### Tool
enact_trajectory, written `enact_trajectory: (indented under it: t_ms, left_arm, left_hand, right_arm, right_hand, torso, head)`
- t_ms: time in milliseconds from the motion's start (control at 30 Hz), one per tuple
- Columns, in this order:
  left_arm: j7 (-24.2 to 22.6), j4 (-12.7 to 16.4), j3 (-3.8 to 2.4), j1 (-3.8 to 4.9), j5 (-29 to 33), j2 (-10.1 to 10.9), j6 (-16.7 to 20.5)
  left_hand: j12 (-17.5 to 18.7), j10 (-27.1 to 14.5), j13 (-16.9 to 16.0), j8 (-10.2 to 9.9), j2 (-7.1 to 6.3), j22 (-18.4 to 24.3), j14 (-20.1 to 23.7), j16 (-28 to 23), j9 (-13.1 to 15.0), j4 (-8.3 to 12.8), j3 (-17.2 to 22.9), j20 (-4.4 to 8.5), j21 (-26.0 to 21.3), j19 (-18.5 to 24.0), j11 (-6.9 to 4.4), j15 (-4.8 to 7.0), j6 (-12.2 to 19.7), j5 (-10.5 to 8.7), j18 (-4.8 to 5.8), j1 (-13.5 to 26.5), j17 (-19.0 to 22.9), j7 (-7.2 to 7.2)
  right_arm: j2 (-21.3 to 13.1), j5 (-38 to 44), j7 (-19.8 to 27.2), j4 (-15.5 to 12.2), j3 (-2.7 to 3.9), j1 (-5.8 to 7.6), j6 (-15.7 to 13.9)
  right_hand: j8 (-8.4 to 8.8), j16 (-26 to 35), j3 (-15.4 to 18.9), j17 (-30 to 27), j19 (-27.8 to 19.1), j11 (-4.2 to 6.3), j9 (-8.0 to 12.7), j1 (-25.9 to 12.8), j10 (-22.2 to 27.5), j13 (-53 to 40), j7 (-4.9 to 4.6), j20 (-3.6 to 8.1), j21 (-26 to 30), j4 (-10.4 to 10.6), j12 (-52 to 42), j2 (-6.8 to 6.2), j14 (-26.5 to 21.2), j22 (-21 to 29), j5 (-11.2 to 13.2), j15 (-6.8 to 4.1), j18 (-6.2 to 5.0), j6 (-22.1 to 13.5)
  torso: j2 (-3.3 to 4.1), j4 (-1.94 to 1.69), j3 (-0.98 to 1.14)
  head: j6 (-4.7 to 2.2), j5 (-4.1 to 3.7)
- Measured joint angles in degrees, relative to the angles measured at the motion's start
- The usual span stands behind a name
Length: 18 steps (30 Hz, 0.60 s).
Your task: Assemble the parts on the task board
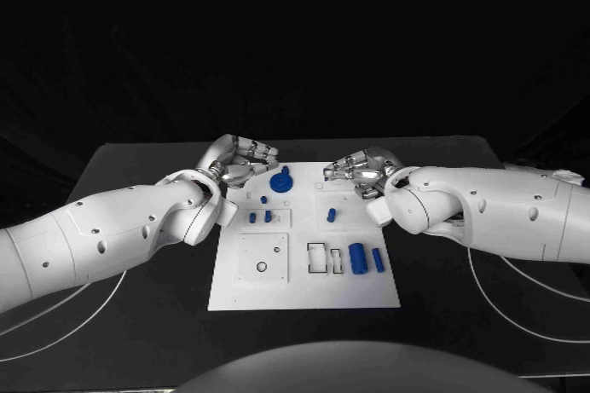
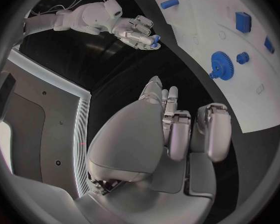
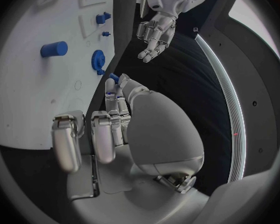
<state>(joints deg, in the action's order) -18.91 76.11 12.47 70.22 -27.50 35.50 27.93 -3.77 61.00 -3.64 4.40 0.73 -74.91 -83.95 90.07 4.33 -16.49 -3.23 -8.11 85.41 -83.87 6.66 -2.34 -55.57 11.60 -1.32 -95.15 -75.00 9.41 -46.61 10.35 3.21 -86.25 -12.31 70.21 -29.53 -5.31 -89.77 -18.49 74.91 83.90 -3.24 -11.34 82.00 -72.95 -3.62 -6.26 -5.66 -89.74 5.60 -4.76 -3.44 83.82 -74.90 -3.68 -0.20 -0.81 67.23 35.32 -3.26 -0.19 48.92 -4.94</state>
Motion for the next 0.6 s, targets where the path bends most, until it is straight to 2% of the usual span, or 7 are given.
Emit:
enact_trajectory:
  t_ms: [300,500,600]
  left_arm:
    - [0.8,0.6,0.0,-0.23,-3.8,-0.9,-0.6]
    - [1.0,0.9,0.0,-0.83,-5.9,-1.2,-0.4]
    - [1.1,1.2,0.0,-1.16,-7.0,-1.3,0.0]
  left_hand:
    - [0.0,-0.8,0.0,0.0,-1.66,0.0,0.0,0.0,0.0,0.4,0.4,-0.21,-0.2,-0.2,-0.02,0.0,0.4,-0.97,0.0,-3.9,0.0,-0.01]
    - [0.0,-0.8,0.0,0.0,-2.6,0.0,0.0,0.0,0.0,0.4,0.7,-0.21,-0.2,-0.2,-0.02,0.0,0.6,-1.3,0.0,-5.6,0.0,-0.23]
    - [0.0,-0.8,0.0,0.0,-2.62,0.0,0.0,0.0,0.0,0.3,0.8,-0.21,-0.2,-0.2,-0.02,0.0,0.3,-1.53,0.01,-6.1,0.0,-0.54]
  right_arm:
    - [0.1,-11.6,0.5,-0.2,0.0,0.01,1.6]
    - [0.2,-16.4,0.5,-0.5,0.0,0.01,2.2]
    - [0.2,-18.7,0.5,-0.8,0.0,0.01,2.4]
  right_hand:
    - [0.02,0.0,0.3,0.0,0.0,-0.12,0.1,0.0,-0.1,0.0,-0.01,0.0,0.0,0.3,0.3,0.0,0.2,0.0,0.0,0.2,0.0,0.0]
    - [0.02,0.0,0.5,0.0,0.0,-0.2,0.1,-0.2,-0.2,0.0,-0.09,-0.02,0.0,0.5,0.3,-0.24,0.2,0.0,0.0,0.2,0.0,-0.1]
    - [0.03,0.0,0.5,0.0,0.2,-0.2,0.1,-0.2,-0.2,0.0,-0.09,-0.21,0.0,0.5,0.3,-0.24,0.2,0.0,0.0,0.2,0.0,-0.1]
  torso:
    - [0.02,-0.02,0.0]
    - [0.03,-0.02,0.0]
    - [0.03,-0.03,-0.01]
  head:
    - [0.05,0.09]
    - [0.15,0.03]
    - [0.15,0.02]
